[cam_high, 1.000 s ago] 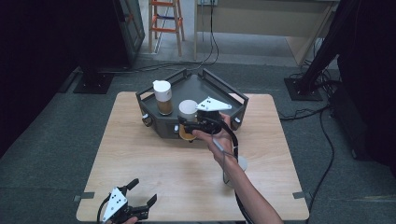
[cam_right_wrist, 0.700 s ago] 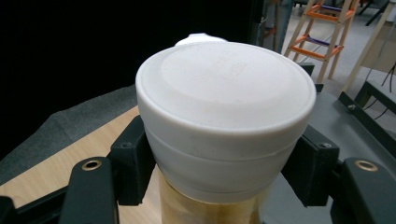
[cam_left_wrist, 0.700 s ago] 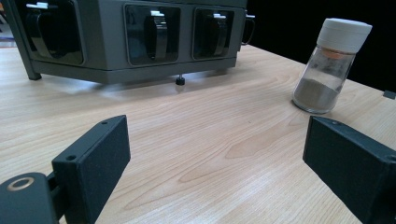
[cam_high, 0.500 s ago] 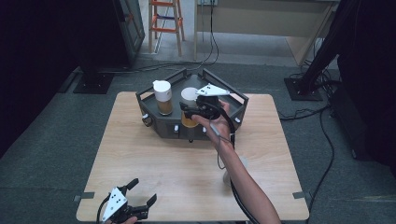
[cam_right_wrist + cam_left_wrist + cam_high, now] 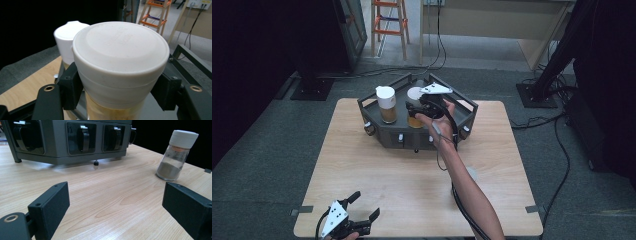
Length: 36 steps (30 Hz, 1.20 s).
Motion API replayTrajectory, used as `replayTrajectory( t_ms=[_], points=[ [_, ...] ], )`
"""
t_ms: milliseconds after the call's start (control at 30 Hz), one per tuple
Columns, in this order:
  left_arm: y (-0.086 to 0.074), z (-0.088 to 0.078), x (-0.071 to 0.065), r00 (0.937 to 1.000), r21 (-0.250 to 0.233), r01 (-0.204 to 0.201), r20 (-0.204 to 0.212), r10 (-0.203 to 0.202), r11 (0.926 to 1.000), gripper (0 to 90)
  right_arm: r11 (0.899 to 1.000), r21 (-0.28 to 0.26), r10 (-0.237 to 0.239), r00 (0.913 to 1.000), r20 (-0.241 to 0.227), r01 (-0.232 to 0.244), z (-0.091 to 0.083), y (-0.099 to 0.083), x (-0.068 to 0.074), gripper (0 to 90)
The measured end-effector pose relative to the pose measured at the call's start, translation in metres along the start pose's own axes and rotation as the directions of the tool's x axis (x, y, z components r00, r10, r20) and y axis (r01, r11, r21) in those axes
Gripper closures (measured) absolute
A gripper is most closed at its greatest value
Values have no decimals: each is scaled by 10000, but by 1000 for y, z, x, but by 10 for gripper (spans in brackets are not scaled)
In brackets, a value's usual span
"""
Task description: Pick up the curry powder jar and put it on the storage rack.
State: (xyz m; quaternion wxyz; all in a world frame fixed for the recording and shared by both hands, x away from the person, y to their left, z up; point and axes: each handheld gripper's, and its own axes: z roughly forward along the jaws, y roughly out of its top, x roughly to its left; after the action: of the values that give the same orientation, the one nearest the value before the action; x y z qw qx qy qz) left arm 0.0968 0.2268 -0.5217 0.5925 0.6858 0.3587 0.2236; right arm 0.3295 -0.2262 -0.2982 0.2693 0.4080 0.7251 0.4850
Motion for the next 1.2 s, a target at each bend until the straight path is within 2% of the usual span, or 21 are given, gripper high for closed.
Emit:
replayTrajectory(
  t_ms=[500, 633, 1200],
  points=[
    [0, 0, 0, 10000, 19, -18, 9, 18, 10000, 73, 9998, 72, 204, 9989, 416, -207, 27, -3, 0, 343],
    [0, 0, 0, 10000, 14, -14, 18, 14, 10000, 73, 9998, 151, 100, 9987, 497, -107, 33, -3, 1, 343],
    [0, 0, 0, 10000, 1, -4, 31, 4, 10000, 73, 9996, 284, 49, 9989, 464, -62, 47, -9, 7, 343]
  ],
)
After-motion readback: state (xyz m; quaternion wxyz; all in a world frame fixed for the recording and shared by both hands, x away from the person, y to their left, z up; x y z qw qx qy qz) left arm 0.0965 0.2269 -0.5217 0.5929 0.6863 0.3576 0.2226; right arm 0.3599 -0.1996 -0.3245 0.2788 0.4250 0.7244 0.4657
